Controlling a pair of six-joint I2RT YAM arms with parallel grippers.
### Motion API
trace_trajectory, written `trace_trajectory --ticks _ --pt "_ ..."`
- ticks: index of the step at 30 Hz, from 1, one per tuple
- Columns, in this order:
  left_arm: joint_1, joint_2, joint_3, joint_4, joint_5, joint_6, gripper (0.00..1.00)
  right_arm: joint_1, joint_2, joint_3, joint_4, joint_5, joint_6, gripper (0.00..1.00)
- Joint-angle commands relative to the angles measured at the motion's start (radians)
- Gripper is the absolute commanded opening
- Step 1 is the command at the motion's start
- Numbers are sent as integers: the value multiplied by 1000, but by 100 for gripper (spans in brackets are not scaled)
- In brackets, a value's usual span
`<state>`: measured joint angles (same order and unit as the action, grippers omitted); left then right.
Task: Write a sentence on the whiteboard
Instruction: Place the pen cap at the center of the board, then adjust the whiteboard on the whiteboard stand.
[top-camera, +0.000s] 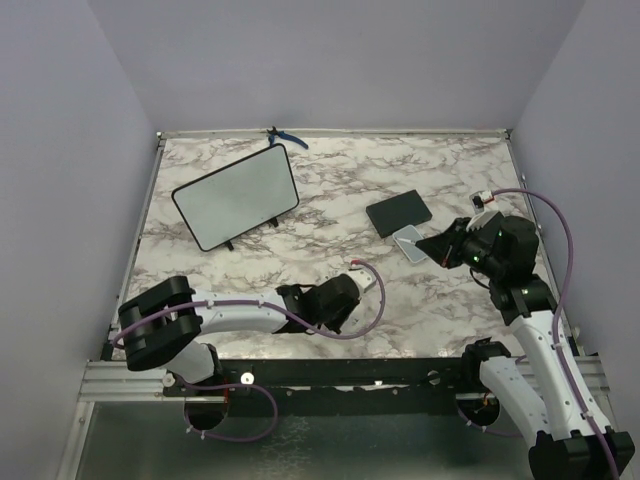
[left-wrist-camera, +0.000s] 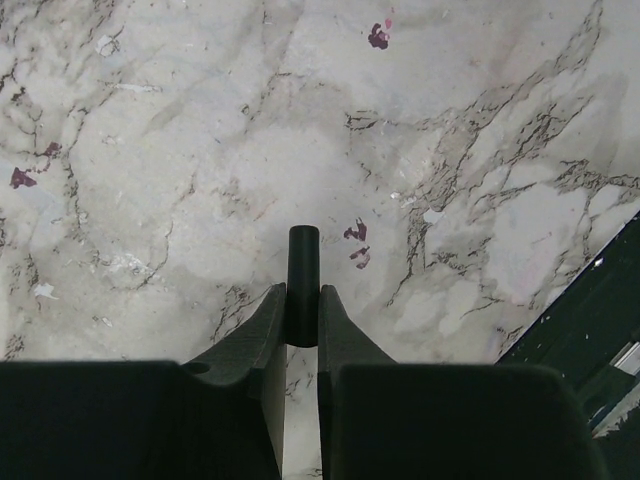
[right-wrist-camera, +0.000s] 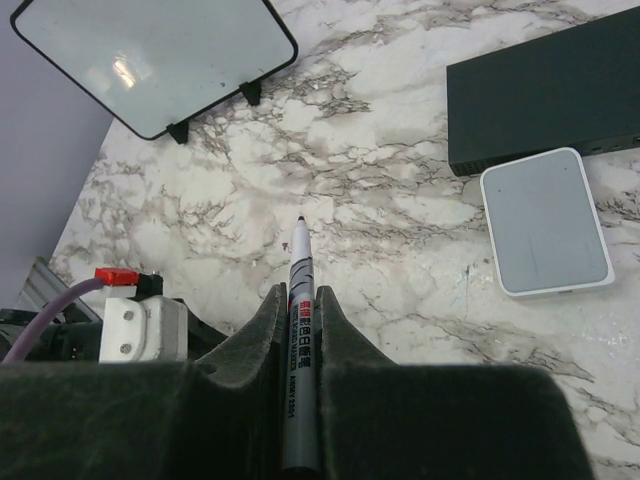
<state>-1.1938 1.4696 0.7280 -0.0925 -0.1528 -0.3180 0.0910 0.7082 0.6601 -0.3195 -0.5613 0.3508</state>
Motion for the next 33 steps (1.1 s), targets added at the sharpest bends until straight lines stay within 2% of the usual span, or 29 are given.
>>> trace_trajectory --ticks 1,5,8,10,11,15,21,26,33 --pt "-9 18 5 8 -31 -24 20 -3 4 -17 47 1 17 0" --pt "-8 38 7 -3 -29 -16 39 -3 -2 -17 45 1 20 0" --pt "-7 32 7 -10 -29 -20 64 -3 -16 -15 36 8 18 0" --pt "-4 7 13 -18 -33 -25 84 -3 -23 -13 27 11 16 0" --pt "4 -9 18 -22 -27 -28 89 -3 -26 -11 23 12 14 0" --pt "62 -95 49 -46 12 -28 94 -3 -32 -11 17 12 13 0" --pt "209 -173 160 -183 67 30 94 -3 -32 -12 33 6 24 0" --pt "399 -236 274 -264 72 101 95 -2 -30 -10 35 25 26 0" --pt "751 -288 375 -298 183 112 95 -2 -54 -34 74 36 43 0"
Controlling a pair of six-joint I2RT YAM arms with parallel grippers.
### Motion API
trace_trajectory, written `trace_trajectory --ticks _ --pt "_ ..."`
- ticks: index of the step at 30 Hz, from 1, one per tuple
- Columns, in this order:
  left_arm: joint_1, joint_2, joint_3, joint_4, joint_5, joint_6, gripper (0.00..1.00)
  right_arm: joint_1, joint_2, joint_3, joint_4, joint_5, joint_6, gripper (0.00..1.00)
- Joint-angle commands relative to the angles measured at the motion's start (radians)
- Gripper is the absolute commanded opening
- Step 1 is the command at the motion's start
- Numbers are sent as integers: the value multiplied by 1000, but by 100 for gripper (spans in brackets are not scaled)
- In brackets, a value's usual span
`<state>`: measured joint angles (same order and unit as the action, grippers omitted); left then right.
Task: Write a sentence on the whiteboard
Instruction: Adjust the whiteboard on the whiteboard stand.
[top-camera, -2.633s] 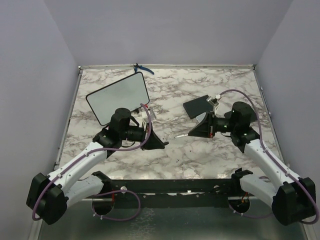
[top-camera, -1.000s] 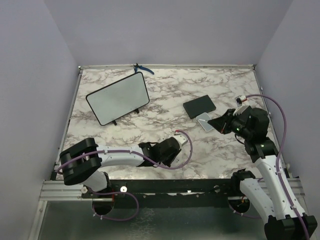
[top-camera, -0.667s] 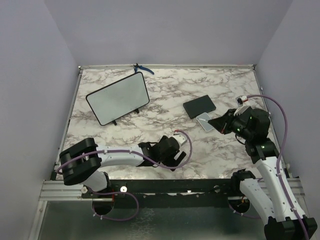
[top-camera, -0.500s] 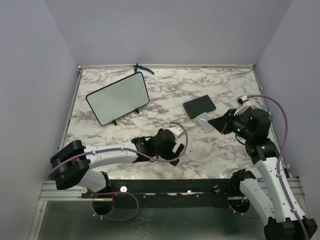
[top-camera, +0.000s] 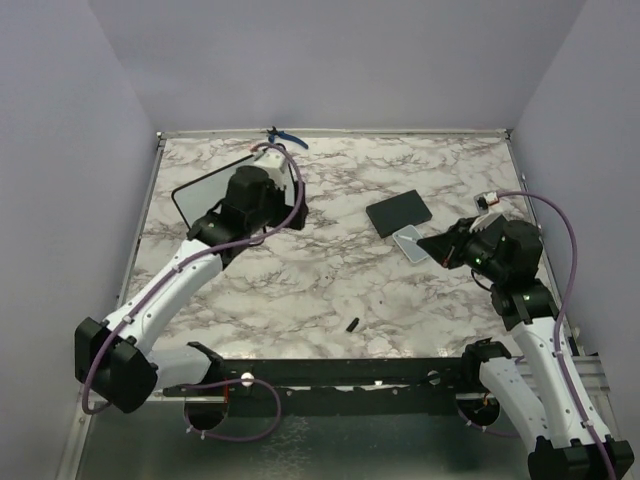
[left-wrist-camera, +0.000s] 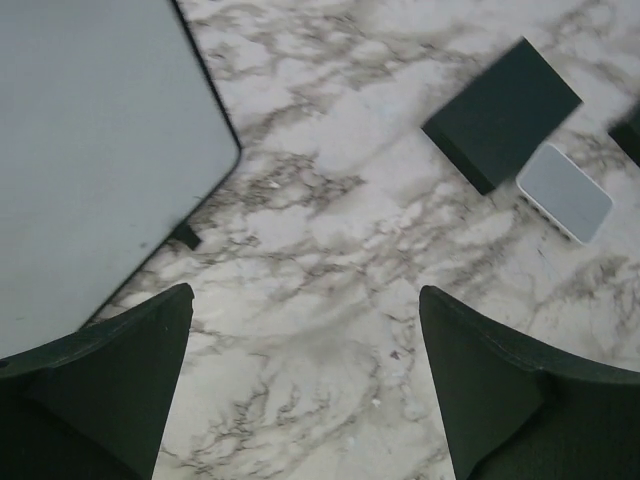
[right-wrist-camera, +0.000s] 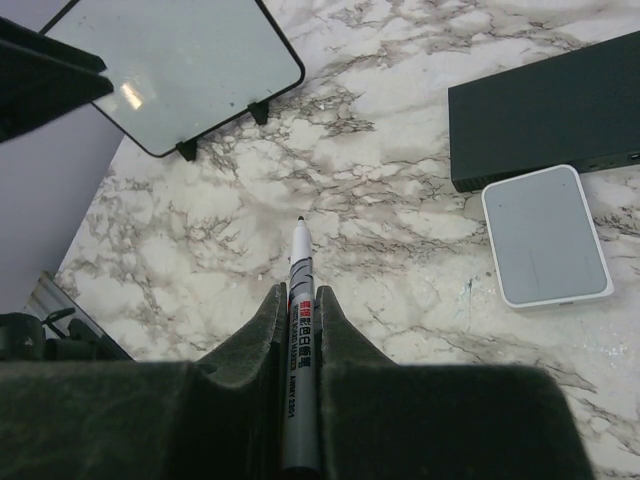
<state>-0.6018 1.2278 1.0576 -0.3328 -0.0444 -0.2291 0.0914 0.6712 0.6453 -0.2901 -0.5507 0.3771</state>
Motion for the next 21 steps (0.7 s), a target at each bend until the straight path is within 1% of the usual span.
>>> trace_trajectory --ticks 1,4,7,10,12,14,17,18,19,21 --pt "200 -58 56 -51 82 19 95 -1 -18 -22 57 26 21 0" --pt "346 -98 73 -13 112 -28 95 7 -15 -29 117 31 40 0" --pt "470 -137 50 27 104 -70 96 36 6 -35 193 47 62 0" --pt "585 -160 19 61 137 -100 96 99 48 -28 251 103 67 0" --pt "684 -161 12 74 171 -120 96 173 77 -22 296 183 60 0" --pt "733 -166 17 78 152 -132 96 295 112 -14 356 266 46 0" --pt "754 -179 6 104 11 -150 97 447 189 8 440 404 22 0" --pt "760 -180 -9 121 -35 -161 98 489 223 17 473 432 19 0" --pt "770 -180 -26 139 -51 -174 98 521 254 24 507 450 16 0" --pt "786 -176 -68 184 -45 -213 98 553 331 51 574 452 19 0"
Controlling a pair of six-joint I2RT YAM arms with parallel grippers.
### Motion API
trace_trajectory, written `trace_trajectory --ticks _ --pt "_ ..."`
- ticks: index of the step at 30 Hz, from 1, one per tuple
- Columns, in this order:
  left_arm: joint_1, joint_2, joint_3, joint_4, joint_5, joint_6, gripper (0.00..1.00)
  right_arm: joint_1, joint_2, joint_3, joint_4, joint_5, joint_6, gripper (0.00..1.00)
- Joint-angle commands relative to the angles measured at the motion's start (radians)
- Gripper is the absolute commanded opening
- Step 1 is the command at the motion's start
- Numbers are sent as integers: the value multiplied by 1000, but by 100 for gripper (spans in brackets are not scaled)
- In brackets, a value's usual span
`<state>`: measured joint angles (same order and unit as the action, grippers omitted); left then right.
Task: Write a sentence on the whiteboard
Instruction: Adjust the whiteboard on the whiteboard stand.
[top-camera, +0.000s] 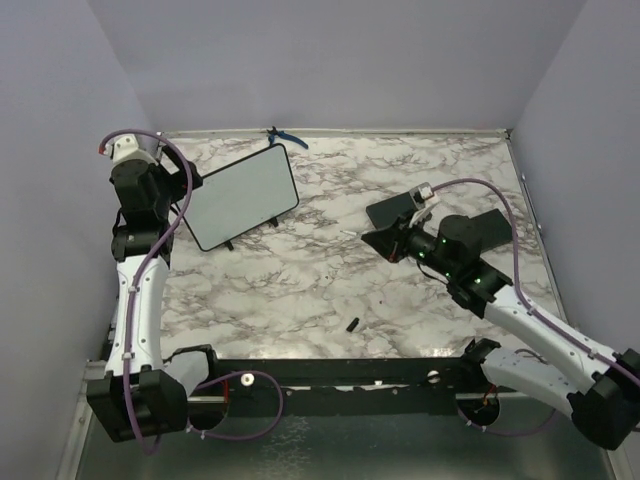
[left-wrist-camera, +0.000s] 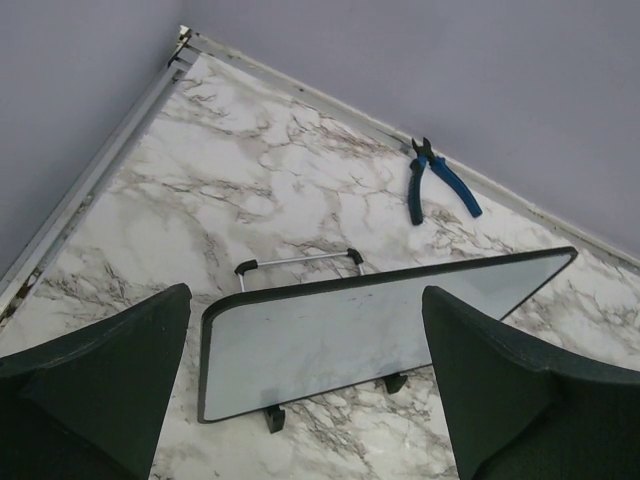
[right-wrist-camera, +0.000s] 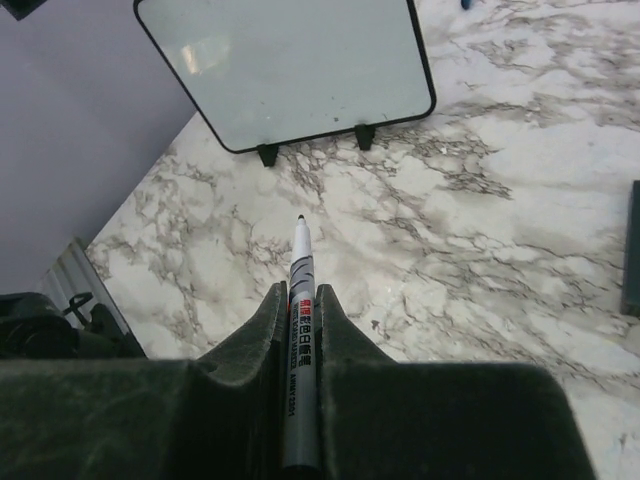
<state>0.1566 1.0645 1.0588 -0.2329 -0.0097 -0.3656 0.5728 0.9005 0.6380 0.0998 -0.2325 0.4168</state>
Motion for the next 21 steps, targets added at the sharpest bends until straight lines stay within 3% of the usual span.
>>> trace_trajectory --ticks 1,7,21 --pt "31 -11 -92 113 -58 -93 98 73 140 78 205 120 -11 0" --pt "62 7 -156 194 -21 -157 98 74 240 148 264 75 -14 0" --pt "122 56 -246 338 143 -209 98 74 180 79 235 69 -27 0"
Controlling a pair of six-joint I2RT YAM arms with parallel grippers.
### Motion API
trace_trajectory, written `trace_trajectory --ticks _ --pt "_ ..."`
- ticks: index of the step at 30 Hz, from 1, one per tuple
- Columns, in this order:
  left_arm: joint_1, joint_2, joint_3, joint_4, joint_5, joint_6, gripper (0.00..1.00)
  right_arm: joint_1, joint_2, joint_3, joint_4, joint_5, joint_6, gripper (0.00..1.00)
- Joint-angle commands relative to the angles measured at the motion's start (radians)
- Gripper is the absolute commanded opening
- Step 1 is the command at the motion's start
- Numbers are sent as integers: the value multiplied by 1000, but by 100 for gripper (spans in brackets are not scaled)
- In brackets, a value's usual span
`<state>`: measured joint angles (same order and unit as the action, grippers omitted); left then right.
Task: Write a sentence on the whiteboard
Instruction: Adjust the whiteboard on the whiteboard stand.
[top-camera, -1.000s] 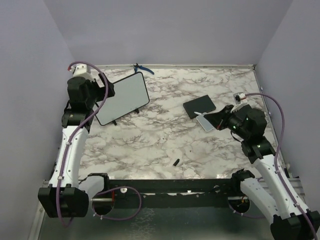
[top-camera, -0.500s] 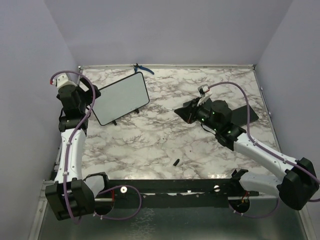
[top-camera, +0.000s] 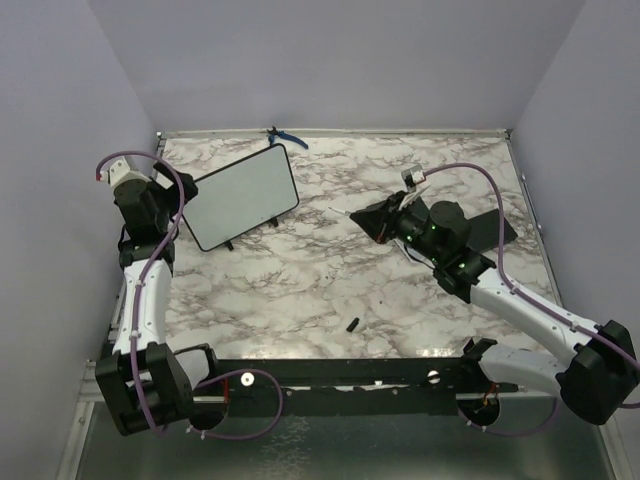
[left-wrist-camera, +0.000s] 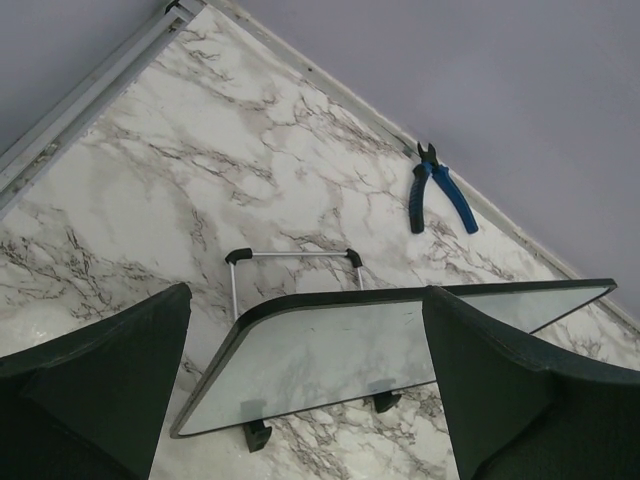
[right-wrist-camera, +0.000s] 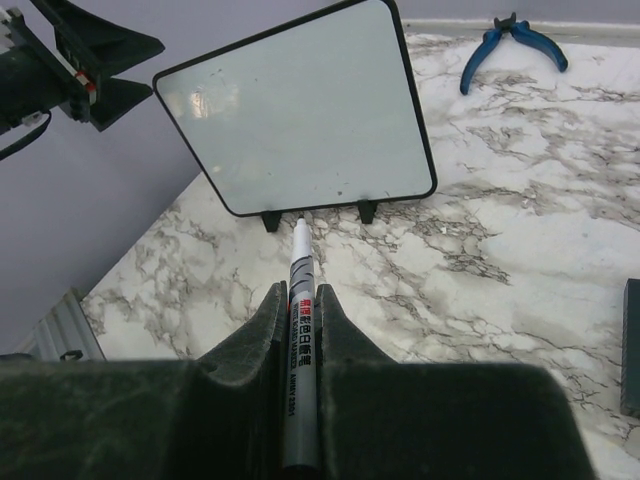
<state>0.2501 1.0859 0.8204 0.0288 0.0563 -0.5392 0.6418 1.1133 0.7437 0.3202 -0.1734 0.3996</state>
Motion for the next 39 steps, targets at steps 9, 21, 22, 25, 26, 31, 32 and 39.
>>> trace_trajectory --ticks 9,21,22,25,26,31,32,39 --pt "32 89 3 115 131 -53 96 5 -43 -52 24 -3 -23 0" --pt "31 148 -1 133 206 -36 82 14 7 -28 43 -17 -20 0" --pt "31 152 0 134 207 -33 82 16 8 -28 43 -16 -21 0" --pt "31 174 4 133 227 -26 79 21 11 -28 42 -11 -16 0" --pt "31 181 7 134 240 -25 78 23 12 -29 41 -7 -17 0" --pt "31 214 11 142 277 -11 74 30 20 -25 36 -3 -20 0" --pt "31 217 14 143 283 -7 74 31 21 -22 35 -2 -22 0" --pt "31 245 28 128 348 60 73 41 31 -14 27 2 -25 0"
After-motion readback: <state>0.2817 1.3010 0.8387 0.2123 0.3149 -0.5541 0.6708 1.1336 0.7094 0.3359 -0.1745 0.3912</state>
